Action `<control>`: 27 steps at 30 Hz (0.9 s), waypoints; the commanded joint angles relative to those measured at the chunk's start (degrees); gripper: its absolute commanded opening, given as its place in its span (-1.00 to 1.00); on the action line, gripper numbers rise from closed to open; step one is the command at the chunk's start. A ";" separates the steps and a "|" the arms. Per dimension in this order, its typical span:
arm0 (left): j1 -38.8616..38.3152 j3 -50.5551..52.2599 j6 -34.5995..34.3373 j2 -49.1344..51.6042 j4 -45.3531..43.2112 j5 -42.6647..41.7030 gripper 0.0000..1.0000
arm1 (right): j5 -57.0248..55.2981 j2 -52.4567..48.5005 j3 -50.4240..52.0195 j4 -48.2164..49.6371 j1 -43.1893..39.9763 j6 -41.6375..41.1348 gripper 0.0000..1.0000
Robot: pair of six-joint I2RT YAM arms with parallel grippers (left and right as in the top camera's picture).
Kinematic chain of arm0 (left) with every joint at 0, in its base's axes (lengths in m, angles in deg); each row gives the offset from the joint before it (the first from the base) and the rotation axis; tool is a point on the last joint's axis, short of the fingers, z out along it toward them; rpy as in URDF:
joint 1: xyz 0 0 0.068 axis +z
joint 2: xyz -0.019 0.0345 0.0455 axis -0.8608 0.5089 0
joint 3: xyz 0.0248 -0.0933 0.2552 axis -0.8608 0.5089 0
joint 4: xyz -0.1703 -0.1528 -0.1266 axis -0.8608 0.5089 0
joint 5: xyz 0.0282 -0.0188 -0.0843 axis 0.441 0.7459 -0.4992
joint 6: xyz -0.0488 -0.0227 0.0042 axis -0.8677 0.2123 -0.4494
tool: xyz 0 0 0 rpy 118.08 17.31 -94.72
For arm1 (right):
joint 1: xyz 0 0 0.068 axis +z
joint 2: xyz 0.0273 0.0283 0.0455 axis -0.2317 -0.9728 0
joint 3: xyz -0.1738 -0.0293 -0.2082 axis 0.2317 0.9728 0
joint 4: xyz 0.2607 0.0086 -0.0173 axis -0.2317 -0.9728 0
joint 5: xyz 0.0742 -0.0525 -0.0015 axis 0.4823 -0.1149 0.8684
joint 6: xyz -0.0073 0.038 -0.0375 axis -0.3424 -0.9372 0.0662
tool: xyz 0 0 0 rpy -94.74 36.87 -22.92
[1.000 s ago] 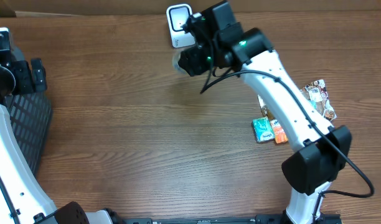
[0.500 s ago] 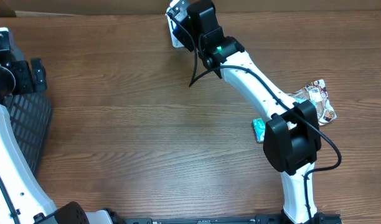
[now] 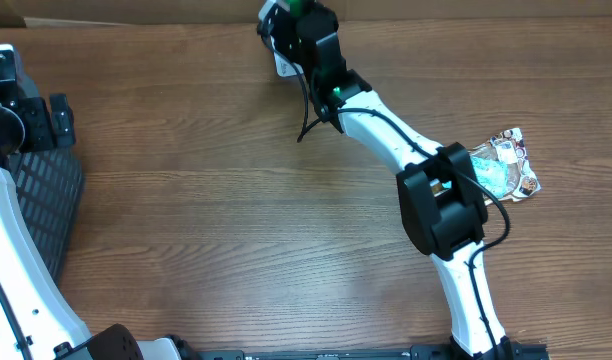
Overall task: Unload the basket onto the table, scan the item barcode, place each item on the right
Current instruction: 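Hold the jar label in front of the white scanner, then carry the jar right and set it down beside the tissue packs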
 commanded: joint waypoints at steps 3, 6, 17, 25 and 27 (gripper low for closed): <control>-0.11 -0.24 1.27 0.31 -0.22 -0.02 0.99 | -0.94 -1.25 -0.72 2.86 -0.22 8.11 0.13; -0.11 -0.24 1.27 0.31 -0.22 -0.02 1.00 | 0.13 -1.38 -0.72 3.17 -0.37 9.92 0.13; -0.11 -0.24 1.27 0.31 -0.22 -0.02 0.99 | 0.74 -1.40 -0.72 1.60 -0.39 9.86 0.12; -0.11 -0.24 1.27 0.31 -0.20 -0.02 1.00 | 0.72 -0.11 -0.72 -2.84 0.44 6.91 0.10; -0.11 -0.24 1.27 0.31 -0.22 -0.02 1.00 | 0.70 1.27 -0.72 -3.82 0.52 5.16 0.09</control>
